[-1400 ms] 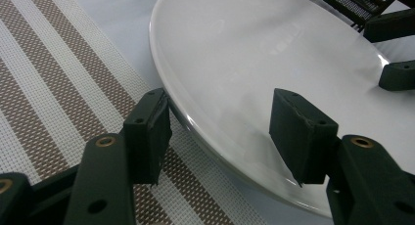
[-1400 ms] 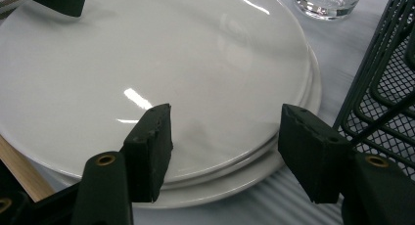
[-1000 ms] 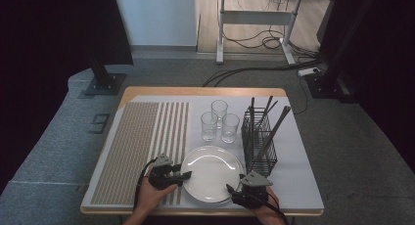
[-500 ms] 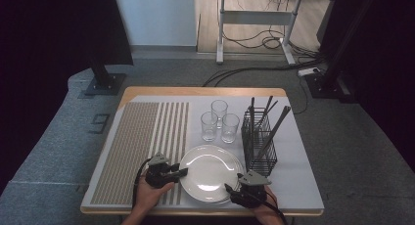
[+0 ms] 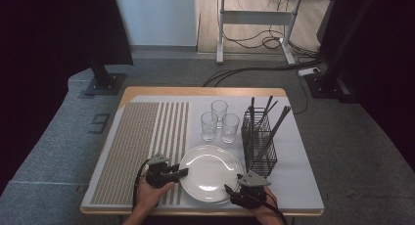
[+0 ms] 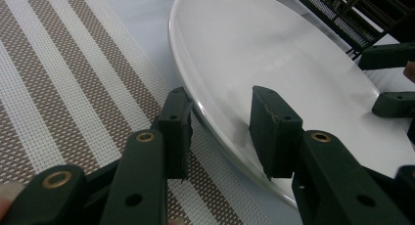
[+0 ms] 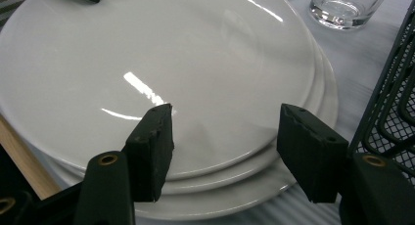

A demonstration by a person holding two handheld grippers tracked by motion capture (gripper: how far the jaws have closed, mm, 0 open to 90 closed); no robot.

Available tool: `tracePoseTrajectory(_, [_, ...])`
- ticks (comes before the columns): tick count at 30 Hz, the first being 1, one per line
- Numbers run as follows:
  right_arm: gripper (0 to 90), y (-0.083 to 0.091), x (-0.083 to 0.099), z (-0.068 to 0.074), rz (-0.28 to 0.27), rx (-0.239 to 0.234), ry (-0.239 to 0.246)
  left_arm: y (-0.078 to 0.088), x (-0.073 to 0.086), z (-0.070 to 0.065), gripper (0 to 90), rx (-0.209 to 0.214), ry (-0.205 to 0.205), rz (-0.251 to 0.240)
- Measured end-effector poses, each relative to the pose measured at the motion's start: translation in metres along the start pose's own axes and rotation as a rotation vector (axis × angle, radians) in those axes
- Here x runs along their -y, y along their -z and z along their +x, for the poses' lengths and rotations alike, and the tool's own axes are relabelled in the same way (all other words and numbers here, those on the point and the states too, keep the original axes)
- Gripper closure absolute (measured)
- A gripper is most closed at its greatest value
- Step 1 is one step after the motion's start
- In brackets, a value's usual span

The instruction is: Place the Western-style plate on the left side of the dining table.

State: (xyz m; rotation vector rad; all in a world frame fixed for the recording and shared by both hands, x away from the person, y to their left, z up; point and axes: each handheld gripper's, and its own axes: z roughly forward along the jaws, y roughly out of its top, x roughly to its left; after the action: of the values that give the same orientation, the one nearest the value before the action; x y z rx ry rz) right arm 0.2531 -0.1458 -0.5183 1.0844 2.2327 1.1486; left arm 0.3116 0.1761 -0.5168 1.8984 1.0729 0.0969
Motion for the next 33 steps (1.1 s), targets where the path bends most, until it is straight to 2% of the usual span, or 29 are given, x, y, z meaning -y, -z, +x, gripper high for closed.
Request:
tracePoseTrajectory(4, [39.1,0.003,0.001,0.002,0.007,-0.009,0.002,0.0,0.0,0.001,62.2,0.011,0.011,-0.009])
tracePoseTrajectory(15, [39.4,0.007,0.002,0.0,0.012,-0.005,-0.019,-0.003,0.001,-0.002,62.3,0.026,0.008,0.004])
tracePoseTrajectory(24, [39.3,0.003,0.001,0.001,0.004,0.001,0.007,-0.001,0.0,0.0,62.4,0.014,0.012,-0.001])
tracePoseTrajectory(27, [39.4,0.002,0.0,0.002,0.005,-0.001,0.02,0.001,0.0,0.002,63.0,0.013,0.022,-0.01])
tracePoseTrajectory(30, [39.6,0.0,0.0,0.003,0.01,-0.001,0.026,0.007,-0.001,0.003,67.1,0.034,0.04,-0.052])
tracePoseTrajectory(33, [40.0,-0.001,0.0,0.004,0.006,-0.01,0.029,0.009,-0.002,0.004,69.7,0.035,0.042,-0.056])
